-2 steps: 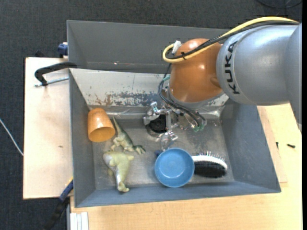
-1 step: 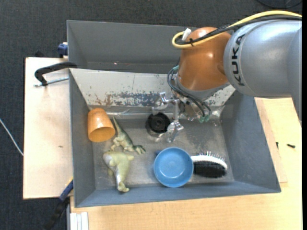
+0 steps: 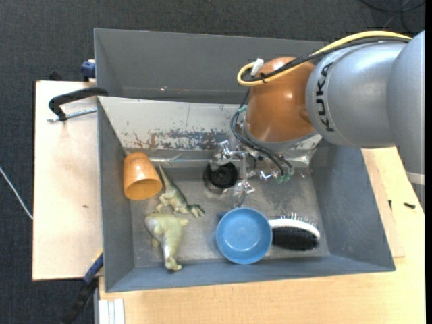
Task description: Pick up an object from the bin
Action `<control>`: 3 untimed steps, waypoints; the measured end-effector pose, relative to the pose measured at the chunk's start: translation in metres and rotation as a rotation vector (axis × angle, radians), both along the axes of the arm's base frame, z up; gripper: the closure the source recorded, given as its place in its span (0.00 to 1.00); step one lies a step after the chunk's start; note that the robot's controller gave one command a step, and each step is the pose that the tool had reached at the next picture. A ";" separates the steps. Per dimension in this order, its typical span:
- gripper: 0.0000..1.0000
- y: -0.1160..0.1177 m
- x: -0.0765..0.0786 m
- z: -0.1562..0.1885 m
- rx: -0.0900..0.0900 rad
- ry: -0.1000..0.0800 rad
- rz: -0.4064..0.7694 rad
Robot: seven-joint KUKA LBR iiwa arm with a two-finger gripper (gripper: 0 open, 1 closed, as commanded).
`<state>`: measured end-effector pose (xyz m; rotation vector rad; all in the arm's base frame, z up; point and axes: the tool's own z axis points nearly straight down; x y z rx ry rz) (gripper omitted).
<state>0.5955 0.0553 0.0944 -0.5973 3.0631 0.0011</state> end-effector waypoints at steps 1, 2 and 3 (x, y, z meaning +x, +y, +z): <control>1.00 0.001 0.002 0.000 0.004 -0.009 -0.001; 1.00 0.009 -0.002 0.111 -0.008 0.008 0.447; 1.00 -0.022 -0.012 0.142 -0.012 0.010 0.655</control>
Offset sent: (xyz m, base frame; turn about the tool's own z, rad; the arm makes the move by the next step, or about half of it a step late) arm 0.0000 0.0000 0.0000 0.0000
